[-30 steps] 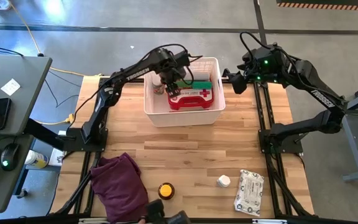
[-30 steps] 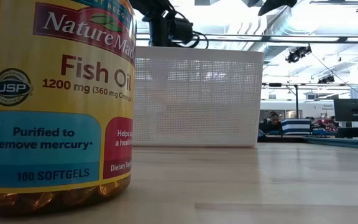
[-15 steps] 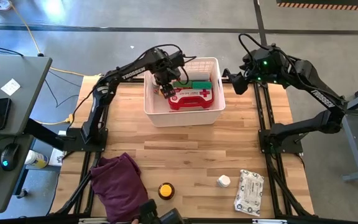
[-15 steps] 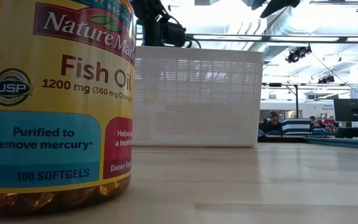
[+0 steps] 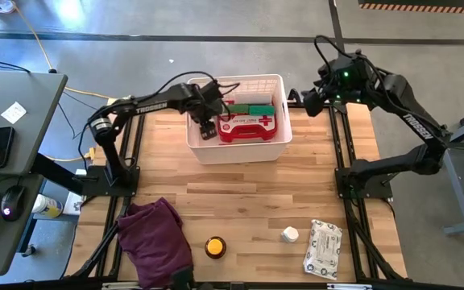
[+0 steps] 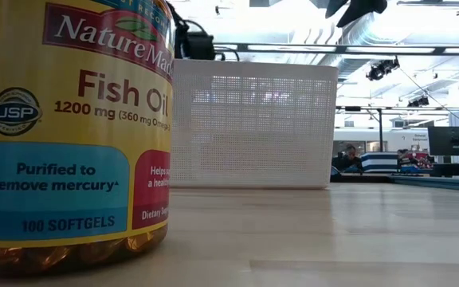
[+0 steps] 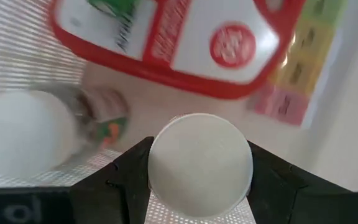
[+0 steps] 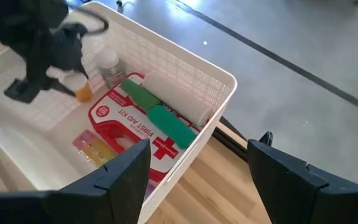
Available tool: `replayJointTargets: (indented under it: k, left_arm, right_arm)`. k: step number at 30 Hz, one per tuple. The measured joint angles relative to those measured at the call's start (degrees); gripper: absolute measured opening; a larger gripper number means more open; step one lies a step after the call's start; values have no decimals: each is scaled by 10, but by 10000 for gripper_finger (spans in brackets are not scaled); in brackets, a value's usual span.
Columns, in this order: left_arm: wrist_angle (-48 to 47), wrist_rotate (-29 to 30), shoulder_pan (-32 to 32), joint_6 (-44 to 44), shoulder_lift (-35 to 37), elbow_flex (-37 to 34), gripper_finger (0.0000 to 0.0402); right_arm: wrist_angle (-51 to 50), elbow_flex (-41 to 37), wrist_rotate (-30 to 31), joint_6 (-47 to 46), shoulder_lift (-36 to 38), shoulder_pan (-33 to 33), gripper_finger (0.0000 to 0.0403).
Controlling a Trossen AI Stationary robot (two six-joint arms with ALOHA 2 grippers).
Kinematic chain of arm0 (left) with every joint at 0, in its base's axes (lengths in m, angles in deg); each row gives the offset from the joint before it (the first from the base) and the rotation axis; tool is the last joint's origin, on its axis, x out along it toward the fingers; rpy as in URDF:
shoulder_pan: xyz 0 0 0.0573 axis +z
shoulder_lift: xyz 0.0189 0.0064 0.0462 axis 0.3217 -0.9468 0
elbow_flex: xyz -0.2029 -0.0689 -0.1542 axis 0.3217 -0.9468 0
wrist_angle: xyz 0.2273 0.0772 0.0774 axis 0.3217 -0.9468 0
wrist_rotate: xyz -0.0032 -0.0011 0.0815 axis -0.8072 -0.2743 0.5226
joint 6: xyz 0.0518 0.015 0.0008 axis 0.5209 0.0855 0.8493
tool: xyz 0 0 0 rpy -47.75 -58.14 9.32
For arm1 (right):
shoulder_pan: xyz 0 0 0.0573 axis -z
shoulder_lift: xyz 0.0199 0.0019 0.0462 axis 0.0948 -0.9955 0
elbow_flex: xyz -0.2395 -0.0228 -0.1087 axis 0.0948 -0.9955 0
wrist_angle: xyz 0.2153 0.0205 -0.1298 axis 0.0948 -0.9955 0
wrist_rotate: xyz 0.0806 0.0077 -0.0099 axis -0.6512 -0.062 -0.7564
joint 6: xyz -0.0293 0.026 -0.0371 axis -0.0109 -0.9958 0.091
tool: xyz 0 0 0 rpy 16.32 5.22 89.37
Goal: Pick & place medical supplies in basket/bin
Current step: Put the orange pill bottle into the white bin
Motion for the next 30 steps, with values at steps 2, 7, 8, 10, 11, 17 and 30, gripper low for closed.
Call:
replayJointTargets:
  k: [2,7,8,10,11,17,30]
  left_arm:
    - [7,-1,-1,12,0,-18,242]
    - [50,2,1,12,0,-33,242]
    - [55,2,1,19,0,-33,242]
    - [56,3,1,36,0,-33,242]
    - [56,2,1,46,-4,-33,242]
    - [43,8,1,84,-37,-32,242]
    - [77,58,4,105,-76,-32,243]
  right_arm:
    - [4,0,-9,0,0,8,256]
    - [26,0,-24,-3,0,22,256]
    - [28,0,-26,-4,0,25,256]
    - [28,0,-28,-5,0,28,256]
    - [29,0,-28,-5,0,29,256]
    - [28,0,-29,-15,0,29,256]
    - [28,0,-29,-26,0,29,256]
